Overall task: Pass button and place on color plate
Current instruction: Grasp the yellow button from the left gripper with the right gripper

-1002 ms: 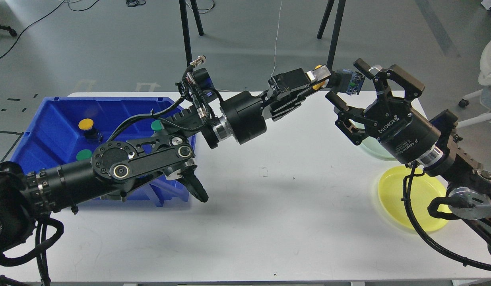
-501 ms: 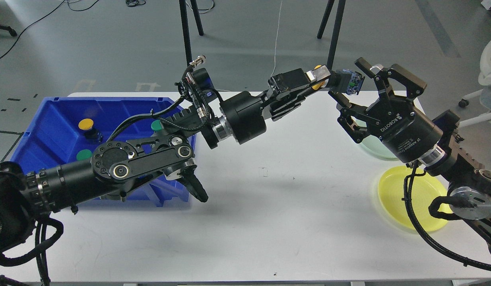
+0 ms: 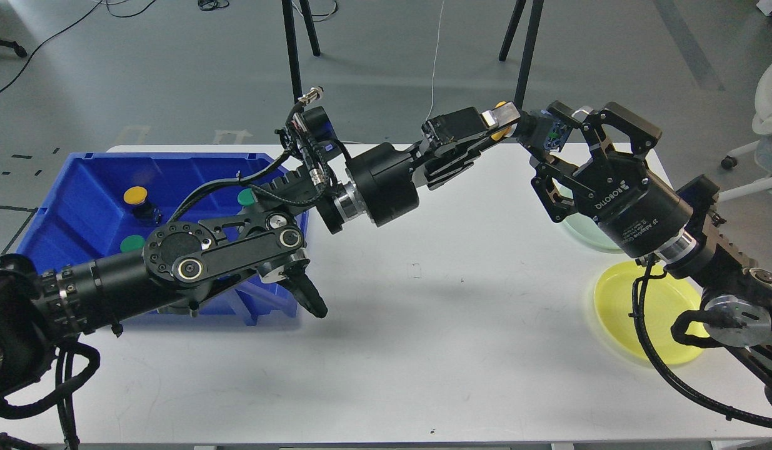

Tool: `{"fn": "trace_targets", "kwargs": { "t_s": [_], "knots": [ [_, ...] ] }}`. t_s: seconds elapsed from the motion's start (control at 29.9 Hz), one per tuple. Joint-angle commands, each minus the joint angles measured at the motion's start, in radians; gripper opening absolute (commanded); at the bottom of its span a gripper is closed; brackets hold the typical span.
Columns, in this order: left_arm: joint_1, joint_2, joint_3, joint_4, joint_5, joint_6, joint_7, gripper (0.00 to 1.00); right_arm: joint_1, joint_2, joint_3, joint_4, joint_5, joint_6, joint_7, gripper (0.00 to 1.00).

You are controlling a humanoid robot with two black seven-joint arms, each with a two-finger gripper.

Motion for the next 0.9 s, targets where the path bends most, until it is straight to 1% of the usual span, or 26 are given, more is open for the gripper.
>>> {"fn": "trace_targets", "kwargs": {
  "t_s": [0.0,0.13,0.3,0.4,0.57,0.87],
  "knots": [
    [0.000,0.001,0.000,0.000,0.000,0.000,0.001,0.08,0.000,0.000,0.001,0.002,0.000,0.000,0.000,0.32],
    [0.002,-0.001,-0.003,0.000,0.001,0.000,0.001,0.11,0.000,0.000,-0.002,0.000,0.000,0.000,0.000,0.31],
    [0.003,-0.001,-0.004,0.000,0.010,0.000,0.001,0.26,0.000,0.000,-0.002,0.000,0.000,0.000,0.000,0.28],
    [0.009,-0.001,-0.009,0.000,0.018,0.000,0.001,0.31,-0.001,0.000,-0.002,0.000,0.000,0.000,0.000,0.27],
    [0.009,-0.001,-0.009,0.000,0.020,0.000,0.001,0.38,-0.001,0.002,-0.004,0.000,0.000,0.000,0.000,0.26],
    [0.009,-0.001,-0.009,0.000,0.020,0.000,0.001,0.43,-0.003,0.002,-0.004,0.000,0.000,0.000,0.000,0.26]
  ]
}}
